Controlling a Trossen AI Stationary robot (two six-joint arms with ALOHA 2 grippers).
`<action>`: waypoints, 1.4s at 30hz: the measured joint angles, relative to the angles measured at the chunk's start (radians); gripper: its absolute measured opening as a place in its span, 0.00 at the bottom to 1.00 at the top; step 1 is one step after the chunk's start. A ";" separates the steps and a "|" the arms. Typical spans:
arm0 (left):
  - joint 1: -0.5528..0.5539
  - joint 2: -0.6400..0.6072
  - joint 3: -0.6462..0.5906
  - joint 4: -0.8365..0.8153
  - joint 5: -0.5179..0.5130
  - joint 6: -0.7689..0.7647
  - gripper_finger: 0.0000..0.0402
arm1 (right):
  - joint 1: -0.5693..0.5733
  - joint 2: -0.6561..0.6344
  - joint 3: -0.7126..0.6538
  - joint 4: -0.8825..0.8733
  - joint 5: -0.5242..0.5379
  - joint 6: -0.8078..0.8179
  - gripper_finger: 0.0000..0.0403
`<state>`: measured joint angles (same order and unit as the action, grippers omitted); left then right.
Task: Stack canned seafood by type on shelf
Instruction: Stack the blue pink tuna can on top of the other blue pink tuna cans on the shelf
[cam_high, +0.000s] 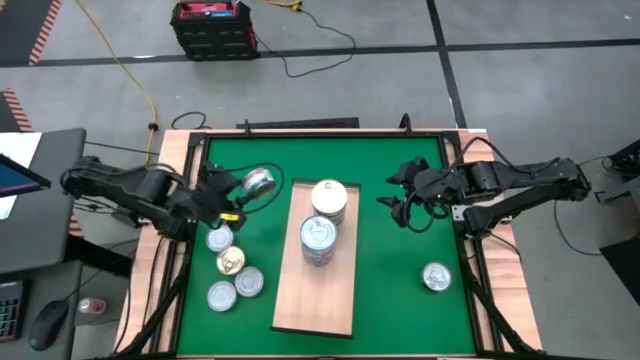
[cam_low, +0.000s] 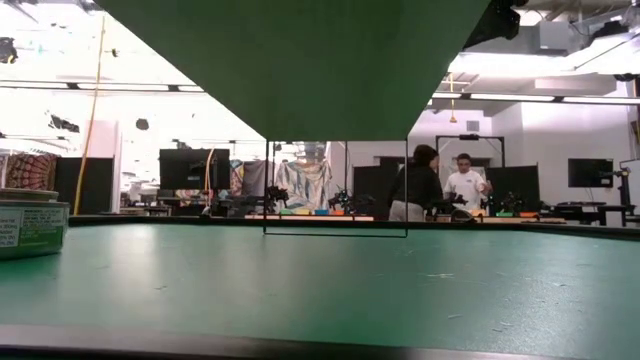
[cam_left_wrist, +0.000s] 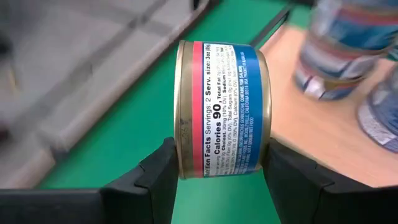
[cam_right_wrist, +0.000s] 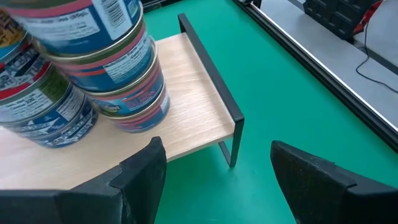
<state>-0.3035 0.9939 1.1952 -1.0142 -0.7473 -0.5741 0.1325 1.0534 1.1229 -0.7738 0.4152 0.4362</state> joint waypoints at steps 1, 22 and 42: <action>0.000 -0.004 0.016 0.030 -0.012 0.112 0.49 | -0.004 0.000 0.000 0.001 0.000 0.000 0.77; 0.093 0.135 0.056 0.757 0.180 1.932 0.50 | -0.176 0.044 0.000 0.038 0.005 0.088 0.77; 0.215 0.247 0.058 0.826 0.343 2.247 0.50 | -0.181 0.048 0.000 0.061 0.016 0.142 0.77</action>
<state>-0.0888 1.2410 1.2530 -0.1877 -0.4044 1.6725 -0.0486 1.1015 1.1229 -0.7126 0.4309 0.5781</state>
